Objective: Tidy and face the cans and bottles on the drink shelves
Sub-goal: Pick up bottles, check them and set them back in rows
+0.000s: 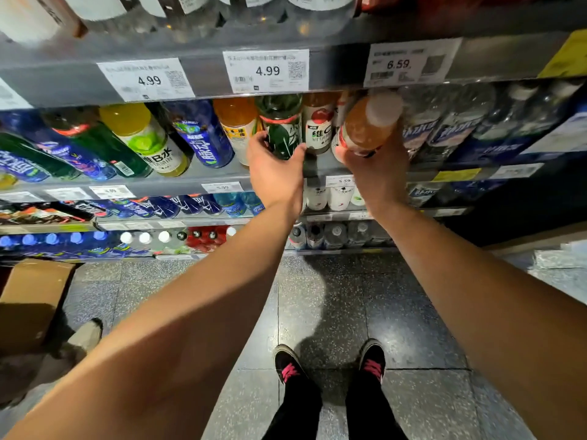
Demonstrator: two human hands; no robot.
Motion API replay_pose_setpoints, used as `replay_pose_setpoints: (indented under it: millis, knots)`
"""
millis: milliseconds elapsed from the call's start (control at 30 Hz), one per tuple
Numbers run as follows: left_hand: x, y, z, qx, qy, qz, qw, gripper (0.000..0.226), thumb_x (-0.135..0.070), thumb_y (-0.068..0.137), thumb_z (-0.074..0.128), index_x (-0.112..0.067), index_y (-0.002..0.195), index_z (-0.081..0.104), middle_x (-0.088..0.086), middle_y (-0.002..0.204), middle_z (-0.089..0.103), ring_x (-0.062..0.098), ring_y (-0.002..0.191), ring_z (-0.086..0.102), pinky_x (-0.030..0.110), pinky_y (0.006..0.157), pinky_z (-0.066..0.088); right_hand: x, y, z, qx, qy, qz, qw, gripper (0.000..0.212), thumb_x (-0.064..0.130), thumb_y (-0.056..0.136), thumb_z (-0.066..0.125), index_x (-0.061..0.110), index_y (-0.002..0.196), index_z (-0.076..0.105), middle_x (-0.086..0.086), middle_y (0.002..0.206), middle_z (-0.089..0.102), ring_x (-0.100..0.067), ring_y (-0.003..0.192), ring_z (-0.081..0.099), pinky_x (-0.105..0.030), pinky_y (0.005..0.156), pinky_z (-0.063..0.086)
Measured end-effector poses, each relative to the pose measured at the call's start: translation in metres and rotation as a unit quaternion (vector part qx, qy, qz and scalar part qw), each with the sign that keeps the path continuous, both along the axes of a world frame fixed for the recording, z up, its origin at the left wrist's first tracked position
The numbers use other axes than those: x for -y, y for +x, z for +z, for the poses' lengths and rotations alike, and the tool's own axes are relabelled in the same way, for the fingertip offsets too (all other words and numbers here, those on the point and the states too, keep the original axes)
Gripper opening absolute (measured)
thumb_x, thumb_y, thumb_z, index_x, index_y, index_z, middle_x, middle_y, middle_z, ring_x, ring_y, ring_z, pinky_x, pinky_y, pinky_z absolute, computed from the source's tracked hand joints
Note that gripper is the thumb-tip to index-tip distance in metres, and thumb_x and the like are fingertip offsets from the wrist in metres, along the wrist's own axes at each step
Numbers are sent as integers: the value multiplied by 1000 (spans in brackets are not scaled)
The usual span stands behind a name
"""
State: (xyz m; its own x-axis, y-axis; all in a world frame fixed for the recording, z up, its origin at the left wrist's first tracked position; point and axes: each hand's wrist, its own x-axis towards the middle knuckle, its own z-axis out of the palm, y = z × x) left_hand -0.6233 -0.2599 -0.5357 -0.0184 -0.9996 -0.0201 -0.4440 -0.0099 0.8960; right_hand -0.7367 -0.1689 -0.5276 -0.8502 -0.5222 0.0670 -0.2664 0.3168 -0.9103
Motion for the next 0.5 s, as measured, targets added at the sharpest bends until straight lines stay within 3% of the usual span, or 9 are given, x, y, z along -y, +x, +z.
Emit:
replay_pose_setpoints:
  millis: [67, 133, 267, 400, 500]
  knots:
    - [-1, 0, 4, 13, 7, -5, 1000, 65, -38, 73, 85, -19, 126, 53, -4, 123, 64, 12, 111, 60, 19, 88, 40, 7, -2, -3, -29, 17, -1, 999, 80, 32, 68, 85, 7, 135, 48, -2, 115, 70, -8, 93, 64, 1, 79, 41]
    - [0, 0, 6, 16, 11, -10, 1000, 67, -39, 73, 86, -19, 127, 53, -3, 125, 64, 10, 108, 59, 20, 89, 41, 17, -2, -4, -48, 29, -1, 998, 68, 30, 71, 83, 4, 125, 53, -1, 106, 70, -4, 79, 60, 1, 72, 39]
    - [-1, -1, 6, 16, 10, -5, 1000, 67, -39, 73, 86, -18, 128, 53, -3, 125, 63, 3, 101, 49, 17, 83, 35, 34, -7, -1, -51, 53, -5, 997, 63, 34, 72, 79, 8, 123, 54, -2, 111, 69, -16, 94, 64, -26, 83, 54]
    - [-1, 10, 0, -26, -2, -16, 1000, 53, -27, 72, 80, -17, 119, 56, 0, 113, 66, 16, 101, 62, 28, 91, 49, 33, 0, 0, -49, 40, -35, 997, 68, 26, 72, 78, 4, 130, 51, -3, 117, 62, -12, 97, 56, -21, 88, 48]
    - [-2, 23, -3, -27, -3, -15, 1000, 45, -23, 70, 68, -16, 113, 56, 4, 107, 65, 21, 96, 64, 37, 91, 53, 19, 20, -12, -83, 11, -93, 992, 72, 33, 76, 79, -4, 131, 51, -20, 127, 59, -25, 116, 55, -37, 102, 47]
